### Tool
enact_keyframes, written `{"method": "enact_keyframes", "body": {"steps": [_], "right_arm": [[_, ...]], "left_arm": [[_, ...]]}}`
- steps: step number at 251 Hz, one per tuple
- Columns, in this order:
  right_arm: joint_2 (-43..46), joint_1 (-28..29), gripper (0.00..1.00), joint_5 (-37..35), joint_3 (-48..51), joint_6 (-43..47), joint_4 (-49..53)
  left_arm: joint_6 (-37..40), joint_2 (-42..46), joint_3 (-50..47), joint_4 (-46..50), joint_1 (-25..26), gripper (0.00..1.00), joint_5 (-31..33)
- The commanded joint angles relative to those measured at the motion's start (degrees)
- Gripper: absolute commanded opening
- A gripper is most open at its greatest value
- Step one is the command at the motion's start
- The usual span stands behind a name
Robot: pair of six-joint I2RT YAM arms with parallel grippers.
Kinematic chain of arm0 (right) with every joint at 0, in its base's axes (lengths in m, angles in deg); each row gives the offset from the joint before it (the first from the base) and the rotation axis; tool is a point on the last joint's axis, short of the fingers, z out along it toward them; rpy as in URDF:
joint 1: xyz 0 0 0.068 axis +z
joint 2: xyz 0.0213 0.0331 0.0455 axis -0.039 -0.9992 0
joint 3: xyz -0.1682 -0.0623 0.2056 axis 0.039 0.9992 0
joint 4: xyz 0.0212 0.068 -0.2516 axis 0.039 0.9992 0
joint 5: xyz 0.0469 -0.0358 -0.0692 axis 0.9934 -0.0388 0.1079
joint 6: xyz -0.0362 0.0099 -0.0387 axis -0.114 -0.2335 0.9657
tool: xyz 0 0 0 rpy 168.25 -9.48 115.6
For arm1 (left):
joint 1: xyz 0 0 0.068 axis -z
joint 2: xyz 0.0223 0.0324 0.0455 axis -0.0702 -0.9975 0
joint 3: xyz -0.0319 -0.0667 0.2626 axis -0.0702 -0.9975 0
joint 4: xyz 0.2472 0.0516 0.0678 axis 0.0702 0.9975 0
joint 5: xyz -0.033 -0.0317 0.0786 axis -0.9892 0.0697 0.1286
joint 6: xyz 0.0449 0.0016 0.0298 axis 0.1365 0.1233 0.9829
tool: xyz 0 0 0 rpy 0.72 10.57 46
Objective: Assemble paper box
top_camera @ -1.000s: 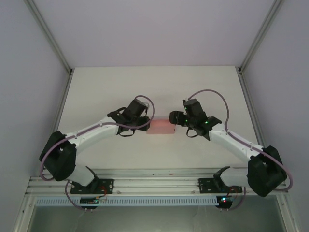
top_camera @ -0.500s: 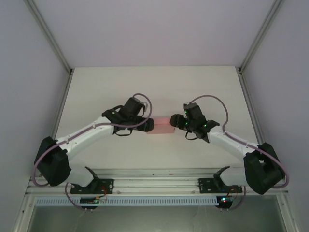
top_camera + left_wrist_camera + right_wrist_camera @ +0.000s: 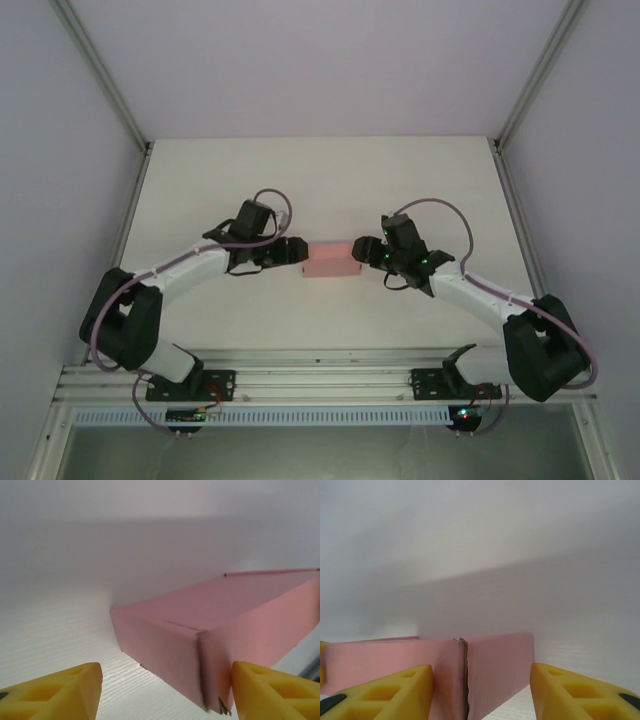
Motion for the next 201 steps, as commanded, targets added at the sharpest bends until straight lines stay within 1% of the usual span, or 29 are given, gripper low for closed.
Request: {"method": "enact_keyframes", "body": {"steps": [1, 7, 17, 28, 37, 42, 62, 84, 108, 132, 141, 147, 151, 159, 170, 183, 186, 190, 197, 201], "right_arm": [[-2.93, -0.93, 0.49, 1.0, 4.39, 0.03, 4.05], [-3.13, -1.15, 0.47, 1.93, 5.2, 0.29, 2.66], [-3.37, -1.75, 0.45, 3.81, 6.57, 1.2, -0.09], [-3.89, -2.45, 0.42, 6.0, 8.43, 1.9, -3.54], [-4.51, -3.04, 0.39, 8.21, 10.06, 2.66, -7.07], [-4.9, -3.28, 0.37, 9.34, 10.81, 2.77, -8.89], [-6.57, -4.65, 0.23, 12.92, 12.63, 1.55, -12.68], [-7.33, -4.68, 0.11, 13.09, 13.8, 1.13, -16.86], [-7.46, -4.6, 0.08, 13.37, 13.44, 0.46, -17.6], [-6.53, -4.65, 0.09, 13.12, 12.21, 0.32, -15.65], [-5.85, -4.62, 0.13, 12.83, 11.51, 0.34, -14.1], [-5.43, -4.62, 0.18, 12.72, 10.78, 0.34, -12.69], [-5.06, -4.64, 0.19, 12.74, 10.18, 0.3, -11.7], [-4.36, -4.72, 0.22, 12.37, 9.02, 0.21, -9.53], [-3.45, -4.85, 0.29, 11.34, 6.85, 0.85, -6.03], [-2.5, -5.28, 0.34, 10.14, 3.57, 1.87, -1.59], [-2.31, -5.42, 0.36, 9.92, 2.73, 2.22, -0.69], [-2.16, -5.6, 0.41, 9.69, 1.63, 2.6, 0.57], [-1.83, -6.01, 0.52, 9.49, -0.39, 3.36, 2.76], [-1.66, -6.33, 0.54, 9.55, -1.58, 3.87, 3.8]], "left_arm": [[-0.62, -2.64, -4.97, -8.11, -1.26, 0.54, -4.93], [-0.81, -3.44, -6.0, -9.91, -1.62, 0.47, -6.45], [-1.23, -4.71, -7.53, -12.44, -2.15, 0.39, -8.37], [-2.08, -5.79, -8.95, -15.33, -2.52, 0.27, -10.33], [-2.15, -6.5, -9.94, -17.54, -2.62, 0.23, -11.9], [-2.34, -6.77, -10.3, -18.14, -2.64, 0.2, -12.06], [-2.03, -7.51, -10.91, -18.36, -2.63, 0.0, -11.47], [-1.17, -8.04, -10.82, -17.43, -2.67, 0.0, -10.43], [-1.1, -8.35, -10.4, -17.39, -2.64, 0.0, -10.25], [-0.61, -8.21, -8.48, -15.75, -2.64, 0.0, -10.2], [-0.34, -7.94, -7.49, -14.87, -2.64, 0.07, -9.86], [-0.06, -7.65, -6.6, -13.87, -2.62, 0.13, -9.43], [0.12, -7.42, -5.98, -13.14, -2.62, 0.2, -9.15], [0.7, -6.9, -4.45, -11.6, -2.67, 0.38, -8.42], [1.85, -6.28, -1.86, -8.43, -2.62, 0.57, -6.71], [3.48, -5.57, 1.95, -4.33, -2.68, 0.58, -4.4], [3.9, -5.34, 2.72, -3.54, -2.72, 0.58, -4.04], [4.74, -5.2, 3.87, -2.6, -2.75, 0.58, -3.48], [5.37, -4.78, 5.79, -1.04, -2.78, 0.64, -2.3], [5.66, -4.48, 6.8, -0.27, -2.79, 0.68, -1.52]]}}
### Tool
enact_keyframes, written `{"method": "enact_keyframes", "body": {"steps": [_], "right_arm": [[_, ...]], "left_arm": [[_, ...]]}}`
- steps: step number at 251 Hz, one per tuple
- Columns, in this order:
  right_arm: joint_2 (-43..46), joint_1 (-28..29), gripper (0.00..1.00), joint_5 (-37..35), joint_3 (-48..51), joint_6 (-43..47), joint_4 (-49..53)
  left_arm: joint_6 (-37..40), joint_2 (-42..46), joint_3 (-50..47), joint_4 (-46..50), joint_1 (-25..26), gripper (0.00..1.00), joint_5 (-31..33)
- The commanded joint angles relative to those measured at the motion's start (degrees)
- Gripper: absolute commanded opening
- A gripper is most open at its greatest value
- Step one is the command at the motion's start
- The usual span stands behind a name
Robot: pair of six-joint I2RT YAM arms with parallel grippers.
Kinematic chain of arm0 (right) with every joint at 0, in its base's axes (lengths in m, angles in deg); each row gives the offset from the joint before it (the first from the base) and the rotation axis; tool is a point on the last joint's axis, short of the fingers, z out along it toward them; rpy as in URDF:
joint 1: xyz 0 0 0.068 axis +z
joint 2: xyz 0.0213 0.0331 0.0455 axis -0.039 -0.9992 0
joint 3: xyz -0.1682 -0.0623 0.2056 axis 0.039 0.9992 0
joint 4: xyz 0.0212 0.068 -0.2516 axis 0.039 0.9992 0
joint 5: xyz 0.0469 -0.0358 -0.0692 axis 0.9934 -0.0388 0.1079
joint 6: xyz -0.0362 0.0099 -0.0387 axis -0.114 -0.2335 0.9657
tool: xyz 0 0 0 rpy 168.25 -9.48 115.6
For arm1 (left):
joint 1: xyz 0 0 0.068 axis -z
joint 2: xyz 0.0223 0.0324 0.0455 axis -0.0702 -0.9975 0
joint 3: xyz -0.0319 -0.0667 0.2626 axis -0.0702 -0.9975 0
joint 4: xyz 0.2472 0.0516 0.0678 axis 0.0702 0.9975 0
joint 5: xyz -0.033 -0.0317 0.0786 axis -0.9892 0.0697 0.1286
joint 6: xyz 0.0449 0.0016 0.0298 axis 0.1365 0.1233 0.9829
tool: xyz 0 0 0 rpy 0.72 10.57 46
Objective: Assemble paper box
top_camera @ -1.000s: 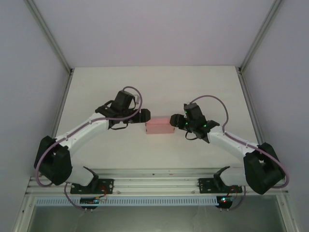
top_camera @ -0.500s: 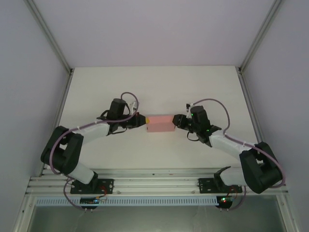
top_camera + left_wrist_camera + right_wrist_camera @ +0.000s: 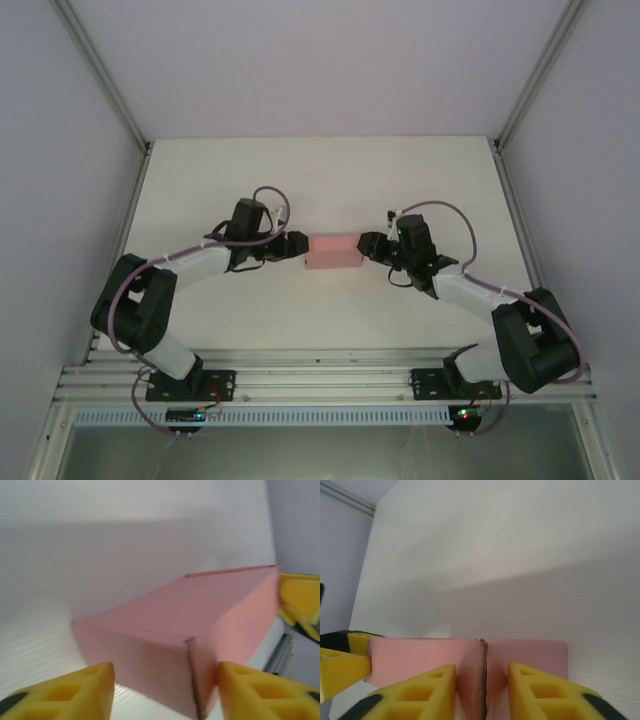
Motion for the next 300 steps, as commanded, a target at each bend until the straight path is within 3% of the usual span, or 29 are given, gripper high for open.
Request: {"method": "enact_keyframes", "body": {"steps": [1, 17, 44, 76, 111, 164, 224, 266, 300], "right_arm": [[0.78, -0.57, 0.54, -0.69, -6.08, 3.61, 18.82], [1.29, -1.61, 0.59, -0.72, -10.5, 4.12, 22.25], [1.98, -3.35, 0.78, 1.02, -16.08, 9.84, 23.98], [0.39, -4.49, 0.98, 7.09, -20.99, 21.45, 22.58], [-3.95, -3.41, 0.98, 18.04, -28.48, 47.2, 30.39], [-14.64, 2.16, 0.99, 14.33, -42.34, 78.86, 50.03], [-28.67, 8.08, 0.99, 4.17, -55.08, 90.31, 63.73], [-35.52, 11.43, 0.99, -7.2, -57.93, 90.12, 63.58], [-38.51, 12.79, 0.99, -10.65, -58.61, 90.08, 63.28]], "left_arm": [[5.14, 0.64, 7.72, 12.6, 0.68, 0.69, 7.07], [6.5, 1.73, 11.35, 14.74, 0.33, 0.8, 9.18], [8.62, 3.86, 16.43, 17.19, -0.32, 1.0, 11.77], [10.75, 6.98, 19.69, 22.09, -0.84, 1.0, 21.17], [10.37, 11.64, 17.24, 24.38, -3.37, 1.0, 34.64], [7.58, 21.58, 6.84, 20.55, -12.33, 1.0, 33.69], [8.45, 29.16, -1.31, 20.75, -15.31, 1.0, 38.06], [8.95, 29.76, -2.97, 21.57, -15.49, 1.0, 38.05], [9.01, 29.24, -3.25, 22.08, -15.49, 1.0, 37.72]]}}
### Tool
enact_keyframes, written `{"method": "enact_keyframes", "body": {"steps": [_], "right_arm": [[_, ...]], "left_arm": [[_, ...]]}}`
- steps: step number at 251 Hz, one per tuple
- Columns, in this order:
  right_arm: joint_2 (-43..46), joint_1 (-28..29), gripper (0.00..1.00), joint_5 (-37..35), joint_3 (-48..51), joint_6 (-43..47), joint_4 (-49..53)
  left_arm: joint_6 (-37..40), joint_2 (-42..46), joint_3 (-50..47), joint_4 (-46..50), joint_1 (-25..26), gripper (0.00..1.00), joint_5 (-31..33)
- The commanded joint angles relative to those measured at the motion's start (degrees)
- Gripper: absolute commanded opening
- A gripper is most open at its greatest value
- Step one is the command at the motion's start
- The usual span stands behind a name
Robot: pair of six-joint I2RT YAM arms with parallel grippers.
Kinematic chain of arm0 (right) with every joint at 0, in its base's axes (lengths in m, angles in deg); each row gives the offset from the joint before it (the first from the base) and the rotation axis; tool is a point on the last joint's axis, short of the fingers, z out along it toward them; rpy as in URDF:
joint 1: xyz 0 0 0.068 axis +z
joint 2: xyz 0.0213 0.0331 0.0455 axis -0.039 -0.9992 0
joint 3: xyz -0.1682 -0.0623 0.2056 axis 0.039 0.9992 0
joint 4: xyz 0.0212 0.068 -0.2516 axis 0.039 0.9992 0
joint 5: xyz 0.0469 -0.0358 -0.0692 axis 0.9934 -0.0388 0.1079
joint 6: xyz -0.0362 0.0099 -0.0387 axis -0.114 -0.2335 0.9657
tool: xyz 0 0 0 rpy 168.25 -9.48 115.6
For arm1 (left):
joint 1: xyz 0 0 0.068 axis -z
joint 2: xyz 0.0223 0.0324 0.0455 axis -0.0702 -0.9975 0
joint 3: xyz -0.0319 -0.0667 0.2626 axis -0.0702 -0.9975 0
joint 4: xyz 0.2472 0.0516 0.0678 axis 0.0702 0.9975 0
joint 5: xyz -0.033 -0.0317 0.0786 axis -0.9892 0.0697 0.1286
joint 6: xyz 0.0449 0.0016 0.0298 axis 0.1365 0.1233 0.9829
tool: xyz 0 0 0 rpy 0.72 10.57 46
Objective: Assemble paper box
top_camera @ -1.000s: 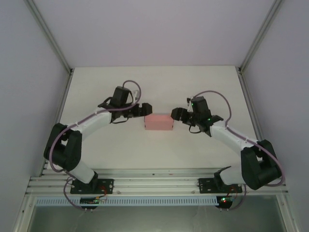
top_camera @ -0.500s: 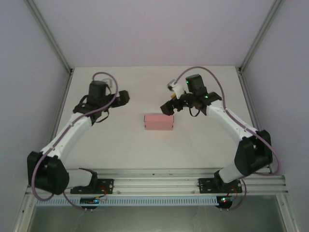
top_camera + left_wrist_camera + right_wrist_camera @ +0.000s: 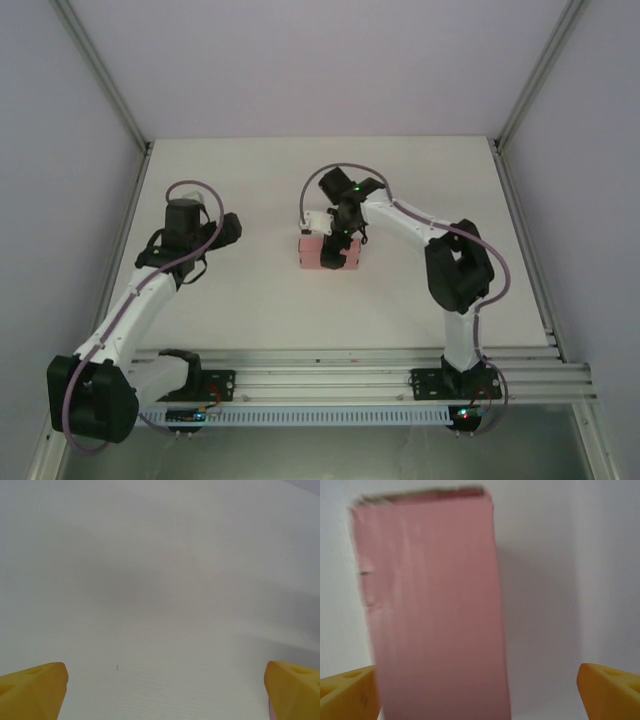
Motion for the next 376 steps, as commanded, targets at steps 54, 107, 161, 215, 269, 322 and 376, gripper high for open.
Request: {"method": "enact_keyframes", "body": {"steps": [54, 107, 161, 215, 269, 322, 376], "right_arm": [[-3.2, 1.36, 0.87, -5.75, -2.09, 2.56, 3.53], [-1.09, 1.46, 0.41, -6.74, -1.75, 2.61, 1.39], [3.83, 1.91, 0.34, -13.13, 0.23, 3.83, -6.36], [4.96, 2.33, 0.29, -28.75, 10.71, 12.31, -33.03], [1.46, 2.85, 0.34, -31.57, 13.92, 16.19, -38.49], [3.32, 3.87, 0.47, -28.8, 20.22, 13.89, -36.67], [9.45, 5.79, 0.89, -24.49, 22.67, 8.47, -28.45]], "left_arm": [[0.64, 0.2, -0.03, 0.77, -0.39, 1.0, 0.46], [0.9, 1.0, -0.06, 0.75, -0.39, 1.0, 0.26], [1.25, 2.79, -0.56, 0.3, -0.38, 1.0, -0.1], [1.09, 3.06, -0.96, -0.25, -0.38, 1.0, -0.78], [1.17, 2.46, -0.91, -0.36, -0.39, 1.0, -1.14], [1.64, 1.85, -0.98, -0.36, -0.41, 1.0, -1.74], [2.32, 1.95, -1.08, -0.88, -0.39, 1.0, -1.61]]}}
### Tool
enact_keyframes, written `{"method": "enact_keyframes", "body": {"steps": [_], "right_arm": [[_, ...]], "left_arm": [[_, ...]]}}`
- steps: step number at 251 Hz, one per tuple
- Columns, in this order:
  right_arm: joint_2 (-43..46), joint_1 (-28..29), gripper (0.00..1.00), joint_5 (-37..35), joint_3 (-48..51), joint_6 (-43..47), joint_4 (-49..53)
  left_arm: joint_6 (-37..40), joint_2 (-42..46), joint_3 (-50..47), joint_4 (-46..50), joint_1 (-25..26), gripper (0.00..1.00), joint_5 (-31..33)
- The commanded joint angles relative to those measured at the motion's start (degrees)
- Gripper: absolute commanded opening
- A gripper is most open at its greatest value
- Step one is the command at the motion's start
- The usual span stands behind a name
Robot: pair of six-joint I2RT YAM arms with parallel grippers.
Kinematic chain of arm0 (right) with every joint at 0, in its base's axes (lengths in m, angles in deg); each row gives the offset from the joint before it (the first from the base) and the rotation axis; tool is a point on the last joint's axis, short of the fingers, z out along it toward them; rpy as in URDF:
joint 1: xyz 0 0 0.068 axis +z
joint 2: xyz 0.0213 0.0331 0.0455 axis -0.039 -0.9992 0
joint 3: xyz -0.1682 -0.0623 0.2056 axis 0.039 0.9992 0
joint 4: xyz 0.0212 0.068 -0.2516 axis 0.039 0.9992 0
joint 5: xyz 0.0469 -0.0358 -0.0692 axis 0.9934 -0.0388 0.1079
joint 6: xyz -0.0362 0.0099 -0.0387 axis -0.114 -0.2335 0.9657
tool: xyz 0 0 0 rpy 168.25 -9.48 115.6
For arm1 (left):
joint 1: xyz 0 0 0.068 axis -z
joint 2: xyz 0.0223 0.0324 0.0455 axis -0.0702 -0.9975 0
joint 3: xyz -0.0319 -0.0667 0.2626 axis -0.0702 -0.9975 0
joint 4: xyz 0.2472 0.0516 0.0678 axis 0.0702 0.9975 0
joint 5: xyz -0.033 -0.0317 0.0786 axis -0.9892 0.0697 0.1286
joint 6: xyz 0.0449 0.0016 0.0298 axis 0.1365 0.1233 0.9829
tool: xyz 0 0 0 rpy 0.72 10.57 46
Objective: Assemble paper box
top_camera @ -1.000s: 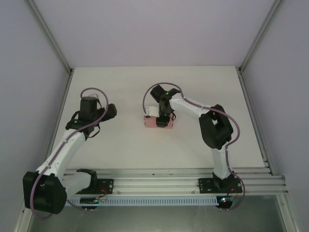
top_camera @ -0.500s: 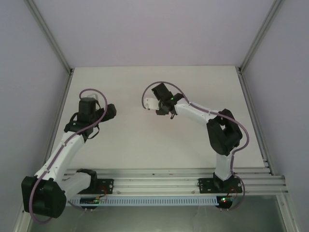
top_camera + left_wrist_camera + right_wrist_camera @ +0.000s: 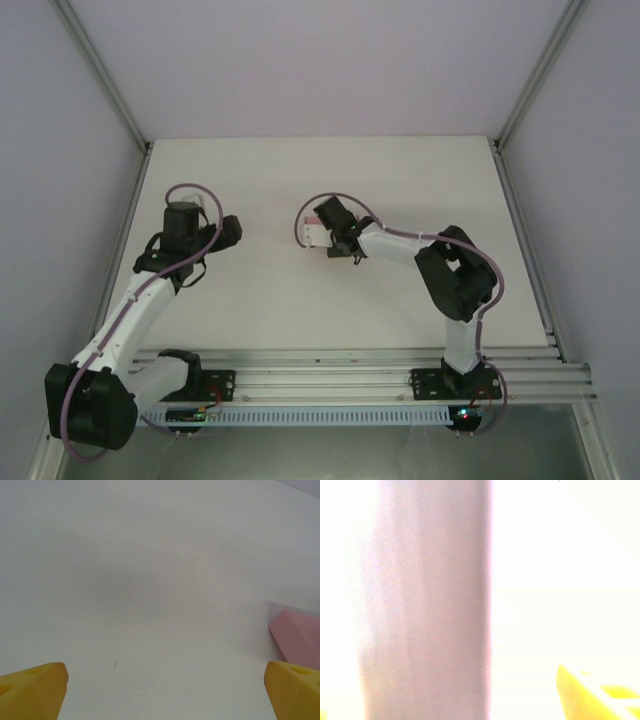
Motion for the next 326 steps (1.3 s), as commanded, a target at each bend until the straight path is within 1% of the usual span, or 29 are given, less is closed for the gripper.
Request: {"method": "enact_keyframes", "body": {"steps": [1, 22, 51, 69, 73, 90, 99, 115, 130, 153, 167, 178, 186, 204, 221, 237, 246, 257, 265, 276, 284, 289, 294, 301, 305, 308, 315, 322, 326], "right_arm": [[4.86, 1.34, 0.9, 3.71, 1.03, -3.93, 7.58], [9.28, 2.03, 0.98, 8.03, 1.2, -7.65, 12.96], [15.64, 1.88, 0.99, 15.85, 0.67, -13.06, 20.33], [19.79, 0.65, 0.99, 15.85, 1.2, -19.29, 19.87], [20.76, 0.32, 0.99, 15.46, 3.11, -20.69, 19.24], [25.41, -2.38, 0.99, 11.64, 7.18, -28.6, 13.43], [28.02, -4.6, 0.99, 9.62, 9.64, -33.86, 9.74], [32.94, -10.67, 0.99, 8.03, 14.81, -43.28, 3.59], [37.29, -17.1, 0.99, 6.34, 20.7, -50.42, -2.45], [42.61, -26.36, 0.99, 6.59, 32.3, -55.54, -14.96], [44.65, -30.3, 0.98, 6.85, 39.11, -57.42, -23.28], [45.65, -32.77, 0.99, 7.74, 43.28, -58.84, -28.67], [46.16, -34.4, 0.99, 9.51, 45.81, -59.34, -31.92], [44.9, -36.87, 0.99, 14.52, 51.79, -57.79, -43.35], [42.35, -37.21, 0.99, 13.94, 55.35, -56.98, -53.77], [38.93, -37.9, 0.99, 15.43, 56.32, -56.06, -59.29], [36.48, -38.36, 0.99, 16.56, 56.16, -55.52, -60.92], [32.36, -38.91, 0.99, 17.12, 55.4, -55.43, -63.29], [28.7, -39.37, 0.99, 17.75, 54.89, -55.65, -65.62], [22.66, -40.12, 0.99, 18.94, 54.19, -55.57, -69.02], [17.5, -40.58, 0.98, 19.37, 53.3, -58.09, -74.94], [16.99, -40.68, 0.98, 18.97, 52.96, -58.5, -75.92], [19.23, -41.11, 0.99, 18.95, 52.16, -58.68, -70.01], [22.21, -42.04, 0.99, 19.49, 49.7, -57.53, -60.35], [22.31, -42.87, 0.99, 20.43, 48.57, -58.13, -58.75], [21.98, -43.25, 0.99, 21.03, 47.86, -58.69, -58.03], [20.48, -43.88, 0.99, 19.19, 46.84, -59.35, -58.76], [19.88, -42.44, 0.99, 18.69, 48.01, -60.26, -60.85], [19.59, -41.86, 0.99, 18.45, 48.63, -59.68, -62.5]], "left_arm": [[1.46, -0.16, -0.34, -0.89, -0.39, 1.0, -0.63], [1.74, 0.04, -0.56, -1.37, -0.39, 1.0, -0.24], [2.83, 0.0, -1.07, -3.07, -0.39, 0.99, 1.07], [4.39, -0.16, -2.01, -5.76, -0.39, 1.0, 2.49], [4.68, -0.24, -2.25, -6.48, -0.39, 1.0, 3.24], [6.37, -0.76, -3.85, -10.52, -0.41, 1.0, 6.89], [8.6, -1.1, -5.15, -13.61, -0.39, 1.0, 8.15], [12.73, -1.91, -8.43, -20.65, -0.39, 1.0, 10.59], [16.48, -3.22, -12.7, -29.25, -0.39, 1.0, 13.42], [21.22, -5.56, -17.47, -39.56, -0.47, 1.0, 17.14], [21.99, -6.89, -19.55, -44.5, -0.6, 1.0, 20.86], [23.73, -8.08, -22.06, -50.57, -1.11, 1.0, 20.97], [25.31, -8.99, -24.21, -55.78, -1.55, 1.0, 19.58], [26.72, -12.33, -28.3, -65.79, -3.46, 1.0, 14.81], [26.33, -15.81, -30.16, -72.76, -4.97, 1.0, 11.7], [28.06, -16.41, -28.93, -71.05, -5.36, 1.0, 8.96], [28.65, -17.17, -28.73, -71.82, -6.43, 1.0, 6.01], [28.93, -18.07, -28.83, -73.05, -7.32, 1.0, 4.39], [28.5, -20.13, -30.47, -78.21, -8.74, 1.0, 2.51], [26.14, -25.72, -33.25, -88.07, -11.29, 1.0, 0.54], [24.53, -31.29, -34.14, -97.47, -13.04, 1.0, 1.02], [23.53, -33.0, -34.33, -100.8, -13.88, 1.0, 1.94], [22.14, -31.81, -34.29, -98.69, -15.12, 1.0, 0.63], [20.01, -27.61, -33.33, -89.56, -16.96, 0.99, -1.96], [19.05, -25.54, -32.19, -83.95, -17.59, 1.0, -2.16], [18.69, -25.01, -31.3, -81.58, -17.71, 1.0, -1.77], [19.93, -27.08, -30.57, -83.6, -16.7, 1.0, -1.25], [21.06, -29.96, -29.73, -86.83, -16.29, 1.0, -1.72], [21.62, -30.49, -28.96, -86.56, -16.14, 1.0, -2.42]]}}
